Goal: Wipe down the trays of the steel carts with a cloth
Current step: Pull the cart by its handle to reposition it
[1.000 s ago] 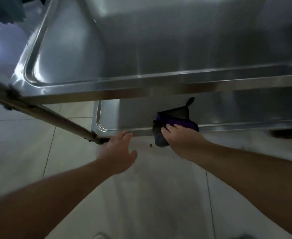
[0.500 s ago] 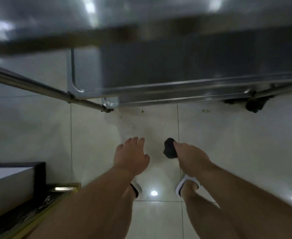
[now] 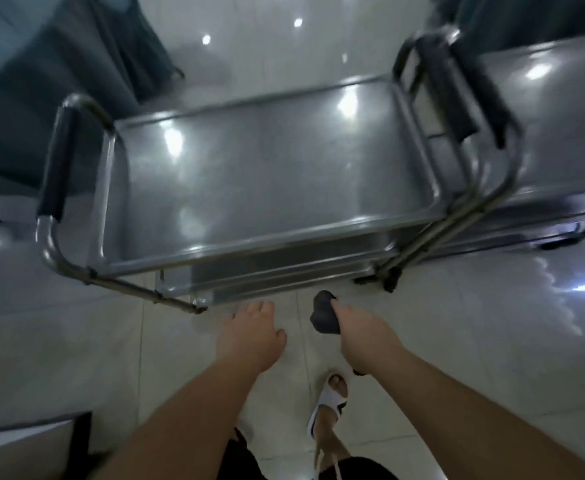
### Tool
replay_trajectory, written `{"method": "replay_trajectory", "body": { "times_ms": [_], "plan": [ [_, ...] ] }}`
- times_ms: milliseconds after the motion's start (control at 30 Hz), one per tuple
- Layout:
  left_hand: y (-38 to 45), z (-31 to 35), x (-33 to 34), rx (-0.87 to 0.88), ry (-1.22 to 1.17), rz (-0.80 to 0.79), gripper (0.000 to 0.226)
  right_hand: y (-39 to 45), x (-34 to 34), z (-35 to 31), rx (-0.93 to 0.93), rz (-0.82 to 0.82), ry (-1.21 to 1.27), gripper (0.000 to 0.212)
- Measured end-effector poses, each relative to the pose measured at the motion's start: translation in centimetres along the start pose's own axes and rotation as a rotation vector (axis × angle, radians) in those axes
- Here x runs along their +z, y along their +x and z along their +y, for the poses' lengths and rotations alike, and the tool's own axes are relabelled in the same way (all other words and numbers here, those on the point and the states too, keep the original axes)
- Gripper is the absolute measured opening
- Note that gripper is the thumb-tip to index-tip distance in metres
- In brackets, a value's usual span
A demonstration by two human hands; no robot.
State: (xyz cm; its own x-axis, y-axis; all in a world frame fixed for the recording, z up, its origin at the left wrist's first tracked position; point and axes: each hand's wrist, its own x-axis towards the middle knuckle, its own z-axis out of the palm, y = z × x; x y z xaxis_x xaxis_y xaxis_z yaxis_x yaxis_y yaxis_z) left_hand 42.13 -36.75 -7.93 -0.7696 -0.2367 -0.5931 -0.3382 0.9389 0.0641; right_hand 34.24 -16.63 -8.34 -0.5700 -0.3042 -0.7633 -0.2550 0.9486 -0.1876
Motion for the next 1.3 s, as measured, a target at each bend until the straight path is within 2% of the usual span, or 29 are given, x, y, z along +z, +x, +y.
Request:
{"method": "replay_trajectory", "body": {
  "times_ms": [133,233,367,533,800,1000,1100,1200,1300],
  "plan": [
    [-1.3,5.6,-5.2,0.052,-0.043,0.110,0.068,-5.3,-5.5,3.6,0.041,0.149,0.166,0.107],
    [-1.3,9.1,-8.5,0.117,-0.051,0.159,0.067,-7.7,-8.8,6.5,0.043,0.267,0.298,0.098],
    [-0.2,12.9,-12.4,0.191,-0.061,0.213,0.063,-10.0,-13.3,10.8,0.089,0.482,0.486,0.074],
    [3.1,17.3,-16.1,0.263,-0.123,0.232,0.060,-10.5,-19.3,15.9,0.238,0.653,0.563,0.071],
    [12.7,22.4,-21.6,0.347,-0.182,0.184,0.068,-7.1,-32.2,23.2,0.425,0.872,0.595,0.061],
    [19.1,24.1,-25.7,0.382,-0.135,0.135,0.066,1.4,-37.4,24.2,0.483,0.862,0.634,0.072],
    [20.9,24.3,-26.4,0.415,-0.095,0.080,0.061,6.8,-35.1,21.8,0.400,0.677,0.637,0.077],
    [22.0,24.1,-26.7,0.388,-0.075,0.061,0.061,11.1,-31.0,19.7,0.376,0.473,0.402,0.077],
    [22.9,24.5,-27.0,0.370,-0.066,0.047,0.062,12.4,-29.2,19.1,0.406,0.491,0.250,0.082]
  ]
}}
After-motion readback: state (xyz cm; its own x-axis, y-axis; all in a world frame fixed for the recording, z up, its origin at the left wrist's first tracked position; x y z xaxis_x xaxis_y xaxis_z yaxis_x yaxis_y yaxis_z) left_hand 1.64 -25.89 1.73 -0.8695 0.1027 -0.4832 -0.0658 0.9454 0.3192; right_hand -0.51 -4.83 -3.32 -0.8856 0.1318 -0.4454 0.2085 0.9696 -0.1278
